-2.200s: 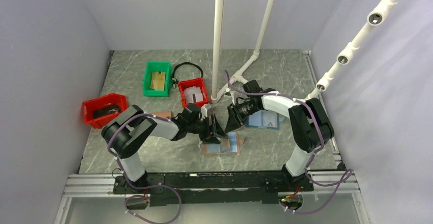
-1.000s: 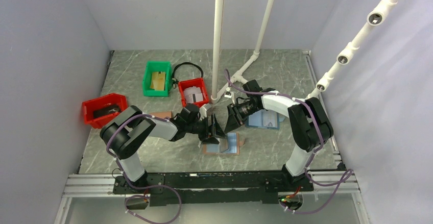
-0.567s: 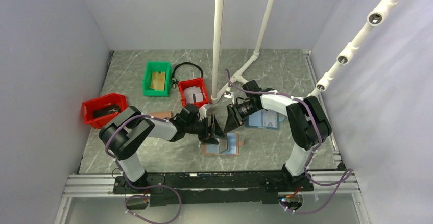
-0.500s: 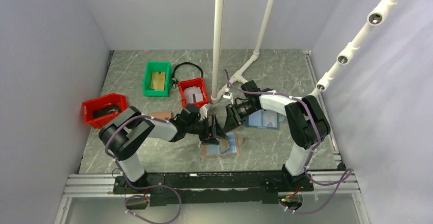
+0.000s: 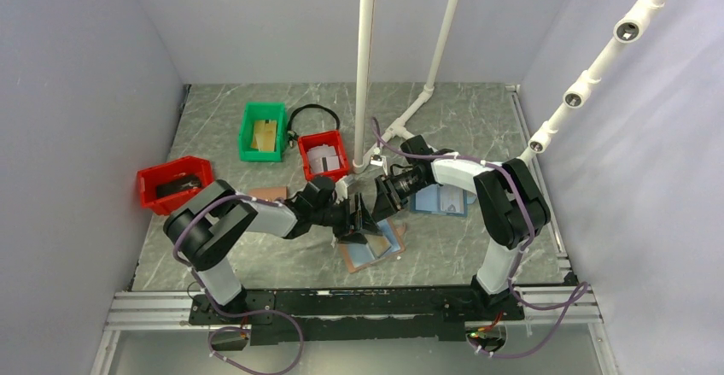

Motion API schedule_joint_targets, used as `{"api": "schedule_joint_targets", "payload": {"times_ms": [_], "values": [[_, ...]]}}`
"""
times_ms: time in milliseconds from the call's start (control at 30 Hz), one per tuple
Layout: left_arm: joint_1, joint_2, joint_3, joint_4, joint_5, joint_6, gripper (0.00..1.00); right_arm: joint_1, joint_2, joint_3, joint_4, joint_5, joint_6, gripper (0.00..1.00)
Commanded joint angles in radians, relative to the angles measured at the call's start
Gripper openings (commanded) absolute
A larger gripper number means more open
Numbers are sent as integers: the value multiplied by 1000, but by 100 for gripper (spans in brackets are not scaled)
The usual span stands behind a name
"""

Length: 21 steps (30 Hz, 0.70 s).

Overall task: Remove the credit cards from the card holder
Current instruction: Remove the credit card from the card holder.

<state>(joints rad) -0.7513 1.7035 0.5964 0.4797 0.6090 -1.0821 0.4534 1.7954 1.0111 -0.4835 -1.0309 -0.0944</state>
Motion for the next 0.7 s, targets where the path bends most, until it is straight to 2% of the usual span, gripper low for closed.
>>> {"api": "schedule_joint_targets", "payload": {"times_ms": [0,233,433,667], "values": [[4,-61,32,-45,-90,31,78,19,4,0,-15,-26,4,41],[4,-91,48,-171,-155,21,75,20,2,0,-17,-28,1,41],[3,-83,46,-158,-145,17,72,20,-5,-5,-11,-45,4,41],[3,-98,34,-73,-113,38,77,29,-19,-32,23,-84,45,38]]}}
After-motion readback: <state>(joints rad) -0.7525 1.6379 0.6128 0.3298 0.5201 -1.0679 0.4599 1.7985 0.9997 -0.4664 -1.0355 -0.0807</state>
